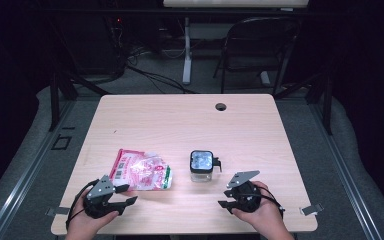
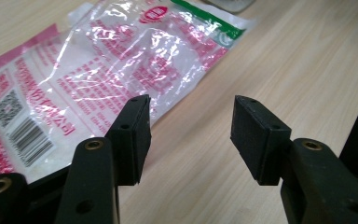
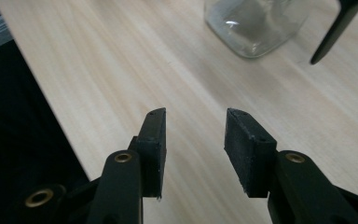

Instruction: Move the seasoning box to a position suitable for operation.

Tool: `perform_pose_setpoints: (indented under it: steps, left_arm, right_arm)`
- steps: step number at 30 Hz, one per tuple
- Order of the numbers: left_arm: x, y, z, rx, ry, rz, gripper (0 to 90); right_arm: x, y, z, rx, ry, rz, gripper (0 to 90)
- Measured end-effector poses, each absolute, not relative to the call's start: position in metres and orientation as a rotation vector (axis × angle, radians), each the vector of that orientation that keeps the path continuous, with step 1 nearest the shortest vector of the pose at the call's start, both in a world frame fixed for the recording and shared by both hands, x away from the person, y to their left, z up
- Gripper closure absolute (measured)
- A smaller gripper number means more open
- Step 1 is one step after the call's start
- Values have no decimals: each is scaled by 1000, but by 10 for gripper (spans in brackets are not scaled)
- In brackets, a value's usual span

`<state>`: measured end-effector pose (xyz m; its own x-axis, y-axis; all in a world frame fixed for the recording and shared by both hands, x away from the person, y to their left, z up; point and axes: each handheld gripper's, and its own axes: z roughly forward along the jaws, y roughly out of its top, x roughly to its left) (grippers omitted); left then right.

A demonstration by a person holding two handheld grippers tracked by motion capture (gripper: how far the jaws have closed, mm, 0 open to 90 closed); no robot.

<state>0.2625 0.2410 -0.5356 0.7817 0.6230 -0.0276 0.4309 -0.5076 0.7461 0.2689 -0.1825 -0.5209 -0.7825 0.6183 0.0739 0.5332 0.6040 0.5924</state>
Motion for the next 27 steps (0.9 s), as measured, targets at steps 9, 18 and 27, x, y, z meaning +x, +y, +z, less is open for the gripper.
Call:
perform_pose_setpoints:
  steps: [9,18,27]
  left_arm:
    - [262,238,-536,2175,786,307,522]
    - [261,240,-538,2132,836,325,535]
    - [248,244,-532,2129,836,363,529]
  right_arm:
    - [269,-185,-527,995,2634,964,623]
    - [276,-188,-529,1040,2544,986,618]
    - [291,-179,-524,1044,2470,1001,636]
